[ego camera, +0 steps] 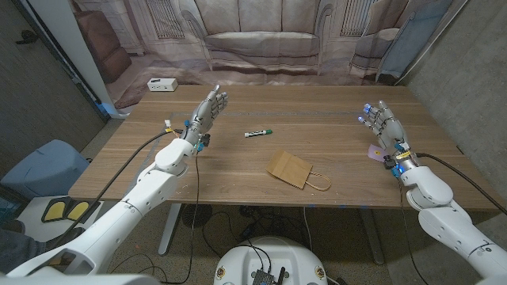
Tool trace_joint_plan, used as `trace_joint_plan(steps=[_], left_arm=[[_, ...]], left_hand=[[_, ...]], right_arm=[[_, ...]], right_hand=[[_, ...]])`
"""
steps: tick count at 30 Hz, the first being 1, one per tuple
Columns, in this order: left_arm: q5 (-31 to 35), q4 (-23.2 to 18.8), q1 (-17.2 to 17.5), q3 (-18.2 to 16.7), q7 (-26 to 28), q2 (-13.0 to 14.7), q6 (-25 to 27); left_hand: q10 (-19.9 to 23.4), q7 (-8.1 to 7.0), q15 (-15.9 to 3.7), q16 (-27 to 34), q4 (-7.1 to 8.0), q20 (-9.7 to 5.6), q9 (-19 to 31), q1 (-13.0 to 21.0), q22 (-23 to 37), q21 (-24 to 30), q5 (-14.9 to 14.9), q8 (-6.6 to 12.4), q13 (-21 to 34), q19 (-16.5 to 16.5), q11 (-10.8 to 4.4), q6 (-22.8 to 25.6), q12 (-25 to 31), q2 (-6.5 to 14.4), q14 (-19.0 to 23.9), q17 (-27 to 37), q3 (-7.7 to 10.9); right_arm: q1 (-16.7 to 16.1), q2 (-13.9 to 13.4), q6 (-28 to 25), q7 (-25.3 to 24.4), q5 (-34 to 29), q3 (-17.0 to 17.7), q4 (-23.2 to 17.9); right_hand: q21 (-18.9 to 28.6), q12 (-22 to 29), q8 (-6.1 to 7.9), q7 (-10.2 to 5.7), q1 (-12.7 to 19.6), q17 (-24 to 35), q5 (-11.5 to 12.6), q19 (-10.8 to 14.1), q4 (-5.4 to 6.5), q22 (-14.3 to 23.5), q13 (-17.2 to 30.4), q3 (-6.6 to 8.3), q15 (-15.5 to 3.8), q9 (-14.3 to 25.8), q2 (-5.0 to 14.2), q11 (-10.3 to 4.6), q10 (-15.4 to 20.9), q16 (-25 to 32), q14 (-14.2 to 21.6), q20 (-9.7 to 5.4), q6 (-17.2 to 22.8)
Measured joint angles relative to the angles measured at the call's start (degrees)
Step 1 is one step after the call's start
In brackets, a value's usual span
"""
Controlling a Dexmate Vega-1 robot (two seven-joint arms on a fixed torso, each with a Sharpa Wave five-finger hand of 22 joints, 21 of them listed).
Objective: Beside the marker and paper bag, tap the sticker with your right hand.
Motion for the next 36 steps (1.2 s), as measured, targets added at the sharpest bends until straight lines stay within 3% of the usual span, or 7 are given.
trace_joint_plan(steps=[36], left_arm=[[2.6,-1.5,-0.8,1.3,1.0,-0.7,-0.4]], left_hand=[[0.9,0.03,-0.31,0.0,-0.64,0.08,0.0,0.3,0.0,-0.4,0.0,0.00,0.0,0.1,-0.31,0.8,0.0,0.3,0.9,0.0,0.16]], right_arm=[[-11.6,-0.4,1.5,-1.5,-0.1,8.9,-4.2]], right_hand=[[0.0,0.0,0.00,0.36,0.0,-0.3,0.0,1.8,-0.46,-0.1,0.0,0.03,-0.23,0.0,0.00,-0.20,1.5,0.0,1.7,0.21,0.4]])
